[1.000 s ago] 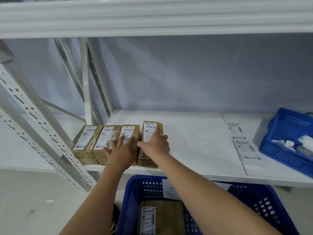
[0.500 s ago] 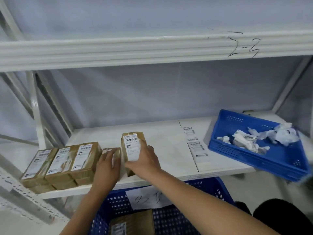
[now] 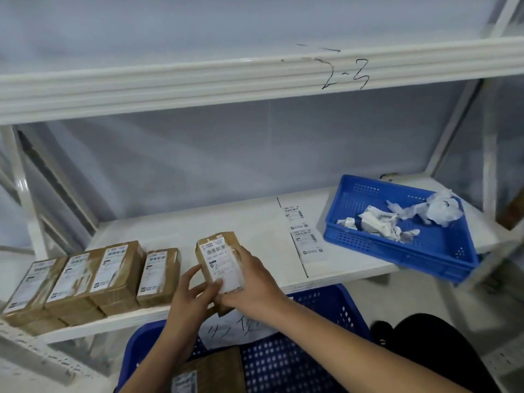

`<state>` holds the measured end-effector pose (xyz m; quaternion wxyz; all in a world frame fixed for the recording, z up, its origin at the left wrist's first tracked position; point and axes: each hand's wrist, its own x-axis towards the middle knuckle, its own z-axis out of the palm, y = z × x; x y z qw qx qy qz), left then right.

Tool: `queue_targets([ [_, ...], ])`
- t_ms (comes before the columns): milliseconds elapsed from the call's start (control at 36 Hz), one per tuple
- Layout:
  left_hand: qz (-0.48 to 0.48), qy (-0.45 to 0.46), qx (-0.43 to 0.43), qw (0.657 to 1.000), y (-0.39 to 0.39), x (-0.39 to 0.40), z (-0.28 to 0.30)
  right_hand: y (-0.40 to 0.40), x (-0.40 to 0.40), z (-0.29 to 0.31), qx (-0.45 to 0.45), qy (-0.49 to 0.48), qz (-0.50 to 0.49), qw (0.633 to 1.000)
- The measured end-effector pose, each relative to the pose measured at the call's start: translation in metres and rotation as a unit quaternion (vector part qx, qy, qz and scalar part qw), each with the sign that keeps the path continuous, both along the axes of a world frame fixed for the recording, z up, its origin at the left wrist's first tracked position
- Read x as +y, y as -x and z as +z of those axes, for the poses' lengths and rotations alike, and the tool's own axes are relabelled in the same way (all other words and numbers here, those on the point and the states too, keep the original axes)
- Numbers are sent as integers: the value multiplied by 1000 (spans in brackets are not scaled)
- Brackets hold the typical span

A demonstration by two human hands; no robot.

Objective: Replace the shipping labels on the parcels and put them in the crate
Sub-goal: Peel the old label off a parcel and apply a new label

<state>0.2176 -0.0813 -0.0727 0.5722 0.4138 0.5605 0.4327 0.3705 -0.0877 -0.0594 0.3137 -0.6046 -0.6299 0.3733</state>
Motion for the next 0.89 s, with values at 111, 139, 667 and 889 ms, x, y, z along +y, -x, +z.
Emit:
queue_targets([
  [111, -18, 2, 27, 999, 0, -4, 7, -15, -12, 1, 87, 21, 7, 996],
  [139, -22, 3, 25, 999, 2, -4, 7, -17, -13, 0, 104, 26, 9, 994],
  [667, -60, 57, -43, 996, 15, 63, -18, -25, 53, -28, 196, 123, -38, 972],
  [889, -113, 58, -39, 991, 9, 72, -19, -38, 73, -27, 249, 152, -76, 954],
])
